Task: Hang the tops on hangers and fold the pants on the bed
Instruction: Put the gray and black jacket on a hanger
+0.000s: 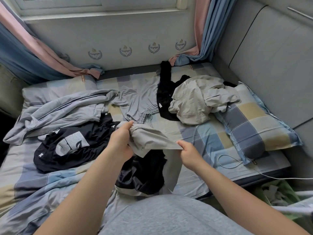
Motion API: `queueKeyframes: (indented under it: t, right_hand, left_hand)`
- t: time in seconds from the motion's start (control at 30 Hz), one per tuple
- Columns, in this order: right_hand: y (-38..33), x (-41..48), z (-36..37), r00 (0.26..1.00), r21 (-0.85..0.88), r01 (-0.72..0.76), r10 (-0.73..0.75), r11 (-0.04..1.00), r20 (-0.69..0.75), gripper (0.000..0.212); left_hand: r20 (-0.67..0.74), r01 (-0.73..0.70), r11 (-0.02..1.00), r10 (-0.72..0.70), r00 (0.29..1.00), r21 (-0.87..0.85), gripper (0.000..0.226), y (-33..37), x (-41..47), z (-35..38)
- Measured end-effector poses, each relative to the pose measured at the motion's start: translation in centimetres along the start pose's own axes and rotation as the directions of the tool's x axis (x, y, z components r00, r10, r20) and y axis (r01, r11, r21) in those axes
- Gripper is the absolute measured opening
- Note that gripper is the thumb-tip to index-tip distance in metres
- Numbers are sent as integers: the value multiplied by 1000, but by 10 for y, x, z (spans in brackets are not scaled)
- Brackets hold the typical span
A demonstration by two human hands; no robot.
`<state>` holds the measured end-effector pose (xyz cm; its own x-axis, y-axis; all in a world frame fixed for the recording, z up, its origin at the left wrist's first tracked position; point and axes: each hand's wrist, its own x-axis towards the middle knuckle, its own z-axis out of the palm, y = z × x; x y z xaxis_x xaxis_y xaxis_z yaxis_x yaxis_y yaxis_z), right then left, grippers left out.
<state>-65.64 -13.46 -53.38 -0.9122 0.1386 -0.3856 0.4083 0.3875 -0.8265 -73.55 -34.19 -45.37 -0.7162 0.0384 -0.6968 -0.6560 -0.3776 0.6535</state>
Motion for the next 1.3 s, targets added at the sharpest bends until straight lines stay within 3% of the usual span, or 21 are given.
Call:
queueKeyframes:
  t: [0.07,0.13,0.2,0.3,0.4,0.43,0.5,0.57,0.67,0.73,0.87,1.0,1.1,1.2,1.3]
  right_hand:
    - [-2,3,-13,998,10,18,-18,1000,-60,24]
    - [-10,4,-24,994,25,62,-60,998,-97,20]
    - [-25,2,-32,989,72,116,-108,991,-104,24]
    - [-55,-8,-38,974,118,223,-215,968,-74,22]
    - [-82,-16,-39,954,116,294,-298,949,21,11]
    - [-89,-18,-39,947,128,311,-319,942,47,11]
    - [-97,-20,-39,937,142,331,-343,933,70,8]
    - [-96,-20,-39,937,147,321,-336,936,92,11]
    - [-80,-14,-35,957,75,249,-258,965,133,27]
    - [-62,-5,-28,971,-38,221,-216,974,105,30]
    - [-22,6,-6,991,-272,137,-132,952,37,14]
    - [21,7,8,1000,-288,-21,19,957,-10,14]
    - [58,11,11,992,-359,-126,127,925,-23,7]
    - [77,11,8,991,-251,-115,127,961,30,9]
    - [64,2,-4,999,57,-37,36,998,18,12]
  left_hand:
    - [-103,-46,996,53,993,70,28,3,12,-13]
    - [-177,-109,966,152,972,233,50,3,21,-22]
    - [-137,-240,882,318,938,405,74,0,20,-23]
    - [206,-480,590,470,858,650,78,-12,13,-17]
    - [537,-613,166,346,770,772,72,-26,5,-7]
    - [589,-642,72,331,737,763,65,-30,3,-3]
    - [651,-709,-2,397,646,705,38,-33,3,3]
    - [641,-747,26,495,587,664,17,-30,2,4]
    - [571,-751,218,530,627,623,19,-17,-8,3]
    - [584,-779,247,543,604,576,20,-11,-19,9]
    - [598,-820,310,568,566,482,20,-7,-36,20]
    - [555,-831,368,621,553,416,24,1,-35,16]
    - [481,-813,457,655,582,361,24,5,-31,12]
    - [401,-792,499,683,610,353,31,11,-20,4]
    - [354,-747,411,692,629,523,22,17,1,-10]
